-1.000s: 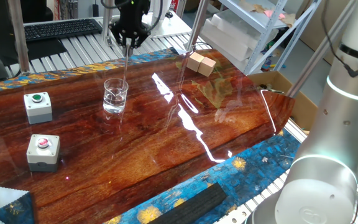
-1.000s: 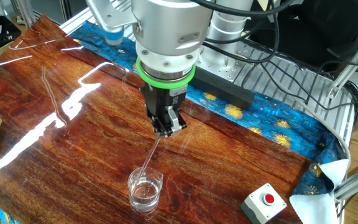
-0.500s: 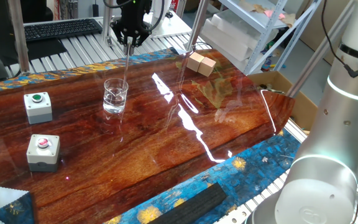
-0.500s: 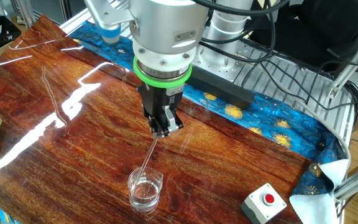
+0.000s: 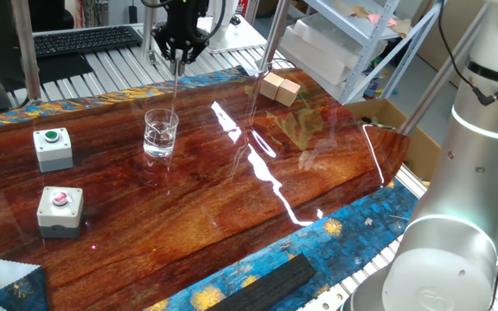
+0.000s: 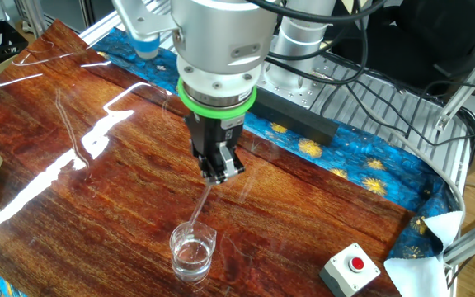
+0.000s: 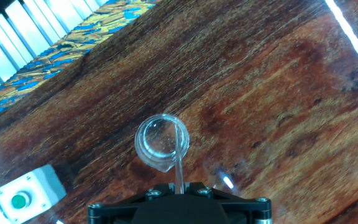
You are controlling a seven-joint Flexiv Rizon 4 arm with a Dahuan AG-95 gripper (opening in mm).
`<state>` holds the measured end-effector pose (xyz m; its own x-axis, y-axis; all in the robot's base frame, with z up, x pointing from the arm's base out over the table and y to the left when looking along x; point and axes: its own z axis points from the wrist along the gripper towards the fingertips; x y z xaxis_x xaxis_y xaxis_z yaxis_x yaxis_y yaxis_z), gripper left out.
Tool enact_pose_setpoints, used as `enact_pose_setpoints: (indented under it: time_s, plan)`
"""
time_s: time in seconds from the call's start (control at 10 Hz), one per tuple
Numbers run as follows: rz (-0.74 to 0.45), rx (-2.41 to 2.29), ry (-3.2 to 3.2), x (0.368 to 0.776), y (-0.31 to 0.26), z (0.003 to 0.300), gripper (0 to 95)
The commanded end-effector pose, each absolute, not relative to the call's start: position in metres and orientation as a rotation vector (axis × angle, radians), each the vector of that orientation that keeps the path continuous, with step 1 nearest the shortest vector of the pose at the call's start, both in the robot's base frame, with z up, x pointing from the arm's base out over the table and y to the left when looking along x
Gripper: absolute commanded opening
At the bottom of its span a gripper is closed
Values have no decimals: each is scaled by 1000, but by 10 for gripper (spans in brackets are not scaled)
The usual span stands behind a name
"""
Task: Stir the beaker with a glass rod
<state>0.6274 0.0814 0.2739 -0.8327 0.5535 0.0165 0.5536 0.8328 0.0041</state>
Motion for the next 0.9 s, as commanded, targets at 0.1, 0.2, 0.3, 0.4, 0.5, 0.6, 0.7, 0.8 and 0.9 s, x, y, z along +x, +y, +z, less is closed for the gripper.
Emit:
enact_pose_setpoints:
  time_s: [0.1, 0.2, 0.3, 0.4, 0.5, 0.6, 0.7, 0.8, 0.9]
  plan:
    - [-32, -917, -2962, 624, 91, 273, 0]
    - [-35, -914, -2951, 622, 94, 272, 0]
    - [-48, -909, -2938, 621, 95, 272, 0]
    - [-58, -907, -2920, 620, 98, 272, 0]
    - [-63, -900, -2909, 619, 99, 272, 0]
    - [-65, -902, -2905, 619, 100, 272, 0]
    - [-62, -918, -2903, 618, 103, 272, 0]
    - [-60, -926, -2903, 618, 104, 272, 0]
    - [-65, -950, -2903, 619, 105, 271, 0]
